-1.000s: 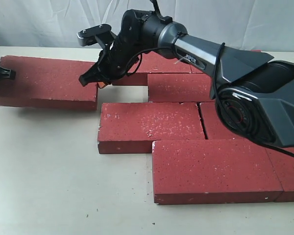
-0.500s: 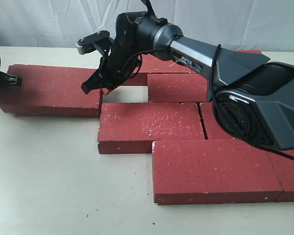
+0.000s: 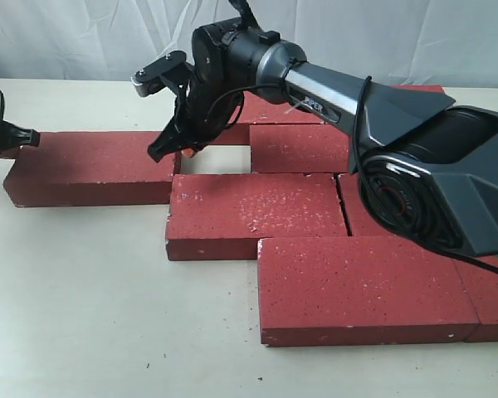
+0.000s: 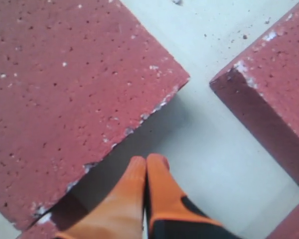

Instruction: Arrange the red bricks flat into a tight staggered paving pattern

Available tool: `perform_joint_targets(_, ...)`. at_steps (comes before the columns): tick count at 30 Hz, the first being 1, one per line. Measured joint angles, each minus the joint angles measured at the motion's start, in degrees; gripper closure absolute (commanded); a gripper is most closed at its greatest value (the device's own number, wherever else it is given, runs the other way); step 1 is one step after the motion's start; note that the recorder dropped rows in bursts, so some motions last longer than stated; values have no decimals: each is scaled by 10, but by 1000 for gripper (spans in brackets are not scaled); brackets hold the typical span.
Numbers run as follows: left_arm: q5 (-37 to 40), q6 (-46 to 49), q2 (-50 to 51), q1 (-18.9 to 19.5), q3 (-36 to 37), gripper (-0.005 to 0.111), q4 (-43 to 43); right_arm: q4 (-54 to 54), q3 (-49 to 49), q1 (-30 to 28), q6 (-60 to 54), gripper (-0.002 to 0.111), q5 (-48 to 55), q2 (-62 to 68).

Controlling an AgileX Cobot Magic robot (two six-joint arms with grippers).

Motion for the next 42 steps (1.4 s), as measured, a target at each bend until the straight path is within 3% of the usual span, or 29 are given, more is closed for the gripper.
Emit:
perform_joint_targets(8,10,-4,0,18,0,107,17,113,-29,10,-108,109,64,-9)
perform_joint_targets(15,17,17,17,28,0,107,-48,159,-34,41,-215,109,66,5)
perform_joint_targets(25,23,120,50,28,0,107,-192,140,-34,44,-226,109,32,28)
perform_joint_targets(42,32,222,50,28,0,107,-269,108,-34,44,-199,109,36,-3)
